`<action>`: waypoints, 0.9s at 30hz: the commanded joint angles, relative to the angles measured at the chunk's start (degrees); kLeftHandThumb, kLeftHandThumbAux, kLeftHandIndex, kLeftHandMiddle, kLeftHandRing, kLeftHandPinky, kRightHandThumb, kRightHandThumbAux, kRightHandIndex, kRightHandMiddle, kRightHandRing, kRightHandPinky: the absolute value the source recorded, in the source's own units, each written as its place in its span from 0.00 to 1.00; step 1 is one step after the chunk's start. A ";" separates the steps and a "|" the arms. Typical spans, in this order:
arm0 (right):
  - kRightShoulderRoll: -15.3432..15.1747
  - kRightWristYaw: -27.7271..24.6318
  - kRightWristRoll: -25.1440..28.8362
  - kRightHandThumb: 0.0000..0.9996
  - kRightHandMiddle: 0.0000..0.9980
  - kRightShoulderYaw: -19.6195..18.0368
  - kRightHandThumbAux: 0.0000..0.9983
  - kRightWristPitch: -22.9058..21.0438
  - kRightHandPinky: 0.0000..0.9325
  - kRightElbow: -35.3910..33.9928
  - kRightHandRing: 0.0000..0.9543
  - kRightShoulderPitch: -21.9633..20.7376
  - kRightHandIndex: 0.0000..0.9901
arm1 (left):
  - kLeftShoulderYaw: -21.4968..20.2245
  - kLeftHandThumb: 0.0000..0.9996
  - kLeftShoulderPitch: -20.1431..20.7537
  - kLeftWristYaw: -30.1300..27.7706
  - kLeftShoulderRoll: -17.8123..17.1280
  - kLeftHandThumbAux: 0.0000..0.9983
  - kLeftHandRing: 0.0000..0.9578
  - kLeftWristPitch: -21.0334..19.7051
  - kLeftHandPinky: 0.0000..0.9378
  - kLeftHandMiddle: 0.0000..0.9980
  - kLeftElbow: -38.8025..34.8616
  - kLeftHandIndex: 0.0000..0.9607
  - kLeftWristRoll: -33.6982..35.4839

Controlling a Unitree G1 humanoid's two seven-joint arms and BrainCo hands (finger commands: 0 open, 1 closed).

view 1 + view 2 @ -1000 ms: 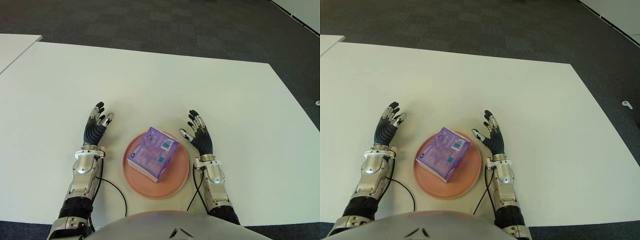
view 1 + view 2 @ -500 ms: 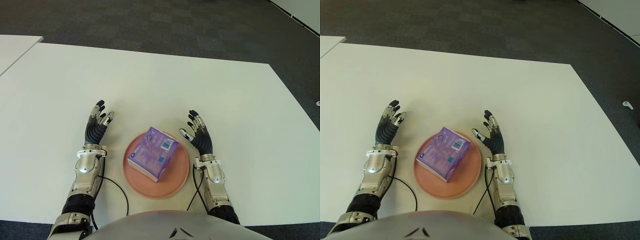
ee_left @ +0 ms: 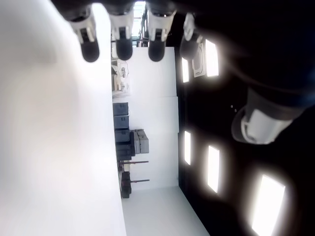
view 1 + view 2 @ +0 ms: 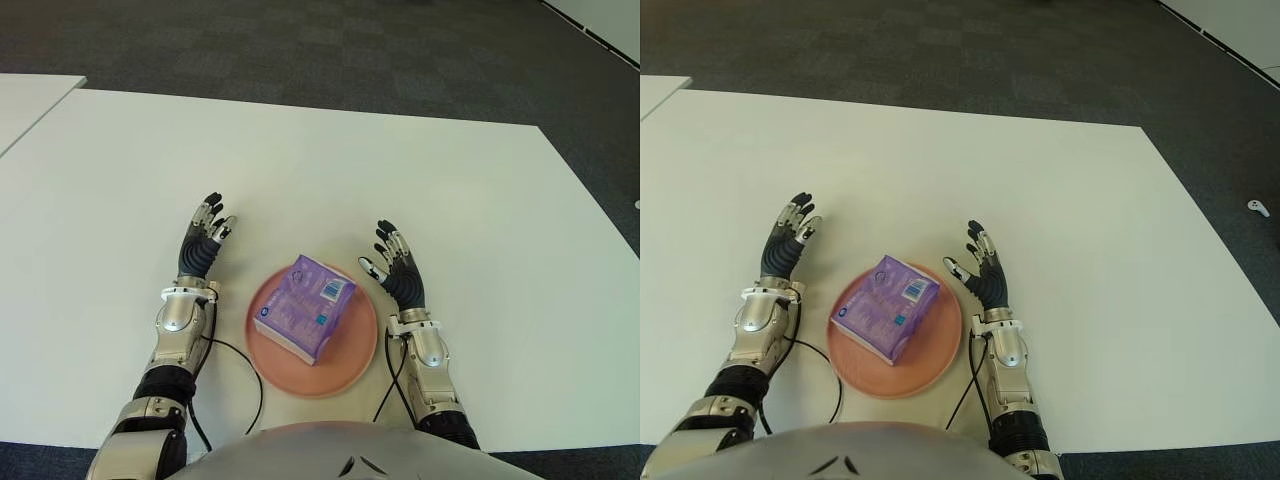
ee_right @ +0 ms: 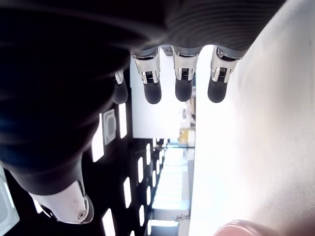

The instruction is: Put the tissue paper into the plate.

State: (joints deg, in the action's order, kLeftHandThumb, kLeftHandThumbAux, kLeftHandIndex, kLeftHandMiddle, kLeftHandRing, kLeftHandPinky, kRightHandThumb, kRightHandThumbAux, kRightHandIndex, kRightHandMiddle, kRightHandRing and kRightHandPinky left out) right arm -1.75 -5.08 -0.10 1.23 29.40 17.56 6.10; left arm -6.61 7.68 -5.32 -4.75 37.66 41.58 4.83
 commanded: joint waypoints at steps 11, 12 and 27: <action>0.72 2.55 -0.08 0.01 0.00 -1.03 0.75 -3.77 0.01 1.26 0.00 2.61 0.00 | 0.50 0.00 -5.28 0.12 0.62 0.53 0.00 3.96 0.00 0.00 13.83 0.00 -1.72; 0.64 2.61 0.14 0.01 0.00 -1.24 0.74 -3.91 0.01 1.25 0.00 2.51 0.00 | 0.58 0.00 -5.27 0.34 0.58 0.53 0.00 4.01 0.00 0.00 13.79 0.00 -1.87; 0.62 4.08 0.07 0.00 0.00 -2.37 0.74 -3.35 0.02 2.09 0.00 2.17 0.00 | 1.09 0.00 -5.86 1.38 0.41 0.53 0.00 3.50 0.00 0.00 12.63 0.00 -2.11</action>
State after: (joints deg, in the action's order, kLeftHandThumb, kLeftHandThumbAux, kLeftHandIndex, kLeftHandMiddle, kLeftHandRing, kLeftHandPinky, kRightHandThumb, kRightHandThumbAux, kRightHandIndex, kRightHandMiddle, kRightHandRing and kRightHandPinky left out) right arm -1.11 -1.45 0.06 -0.52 28.01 16.98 6.32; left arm -6.37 10.20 -4.83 -5.61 41.21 46.97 5.39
